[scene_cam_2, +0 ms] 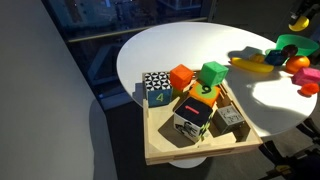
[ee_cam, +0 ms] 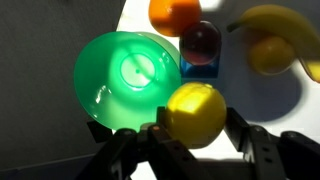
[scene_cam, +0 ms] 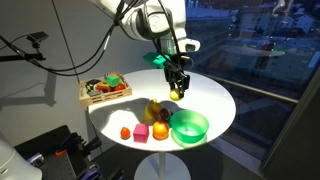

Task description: Pick up the yellow round fruit on the table and put it in the green bowl and then pick up the green bowl and move it to the left between the fruits and the wooden tray

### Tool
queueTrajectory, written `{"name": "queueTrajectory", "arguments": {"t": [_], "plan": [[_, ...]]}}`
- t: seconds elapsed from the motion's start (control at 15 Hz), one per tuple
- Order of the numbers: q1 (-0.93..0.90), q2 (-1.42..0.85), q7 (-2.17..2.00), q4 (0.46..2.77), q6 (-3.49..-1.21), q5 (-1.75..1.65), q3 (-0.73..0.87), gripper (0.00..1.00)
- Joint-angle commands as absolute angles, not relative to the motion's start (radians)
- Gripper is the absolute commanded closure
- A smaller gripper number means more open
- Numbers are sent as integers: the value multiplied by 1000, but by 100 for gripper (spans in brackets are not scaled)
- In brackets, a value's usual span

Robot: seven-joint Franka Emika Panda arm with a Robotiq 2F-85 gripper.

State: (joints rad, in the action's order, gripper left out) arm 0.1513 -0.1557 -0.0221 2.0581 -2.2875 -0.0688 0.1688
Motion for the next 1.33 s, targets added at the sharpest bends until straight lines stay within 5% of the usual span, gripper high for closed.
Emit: {"name": "queueTrajectory", "arguments": {"t": [0.0,1.27], "plan": [[159,-206,-61,2000,-2271,-81,179,66],[157,-323,-112,1990,-2294,-149,223,66]]}}
